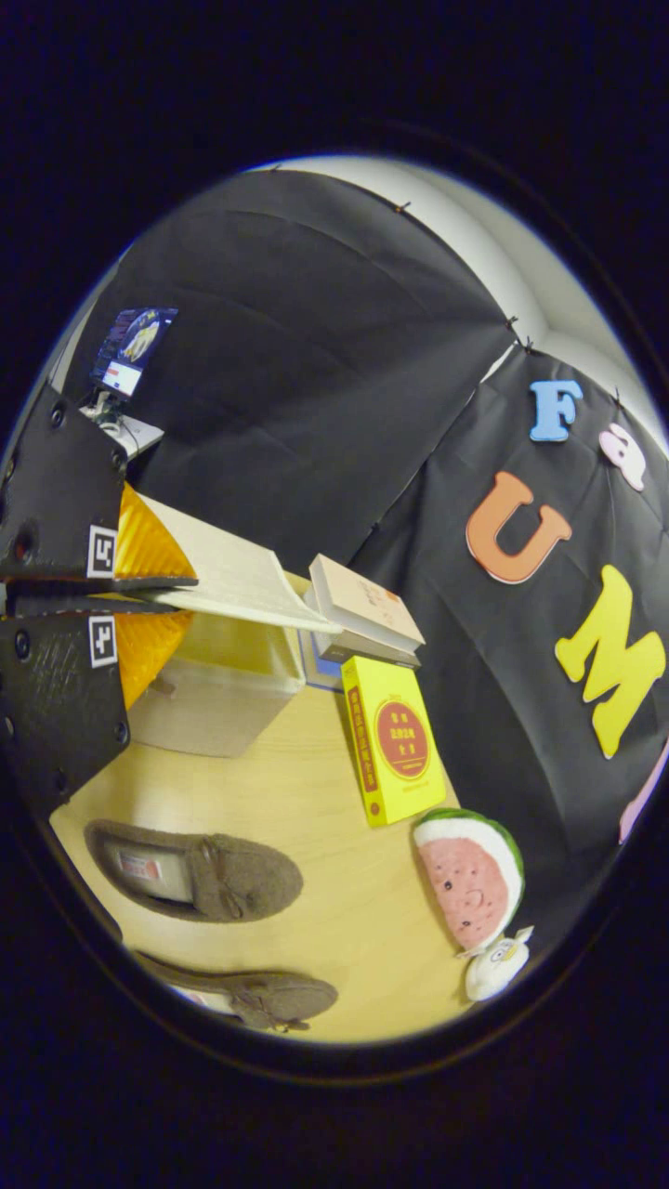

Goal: Open the storage box then place both shoes into the box .Put the left shoe in first, then the right shoe, with the right side of both shoes facing outward in a uniform manner.

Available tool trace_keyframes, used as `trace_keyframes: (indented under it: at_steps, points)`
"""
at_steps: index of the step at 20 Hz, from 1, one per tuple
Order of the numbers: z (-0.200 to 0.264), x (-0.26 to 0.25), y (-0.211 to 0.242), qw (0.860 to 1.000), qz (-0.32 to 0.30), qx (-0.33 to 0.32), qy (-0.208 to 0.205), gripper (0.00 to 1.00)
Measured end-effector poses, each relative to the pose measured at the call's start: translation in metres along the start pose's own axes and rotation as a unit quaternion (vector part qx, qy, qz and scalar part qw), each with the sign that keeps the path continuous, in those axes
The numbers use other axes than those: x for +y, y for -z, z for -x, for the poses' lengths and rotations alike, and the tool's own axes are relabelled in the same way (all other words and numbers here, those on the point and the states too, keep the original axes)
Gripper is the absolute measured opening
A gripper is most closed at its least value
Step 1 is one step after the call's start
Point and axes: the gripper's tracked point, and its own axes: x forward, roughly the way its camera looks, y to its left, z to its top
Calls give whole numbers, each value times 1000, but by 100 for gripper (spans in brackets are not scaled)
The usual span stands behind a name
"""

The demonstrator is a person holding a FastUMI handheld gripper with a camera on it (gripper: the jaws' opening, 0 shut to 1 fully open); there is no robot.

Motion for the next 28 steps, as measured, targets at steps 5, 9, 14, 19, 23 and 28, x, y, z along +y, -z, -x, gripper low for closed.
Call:
trace_keyframes:
  at_steps: [5,9,14,19,23,28]
  points:
    - [4,83,-17,999,50,-16,-12,0]
    - [-11,145,-18,996,80,-22,-16,1]
    - [-52,203,-8,995,85,-19,-41,3]
    - [-85,234,1,993,102,-21,-47,8]
    - [-92,265,17,985,150,-19,-87,50]
    - [-76,273,29,970,227,-42,-80,95]
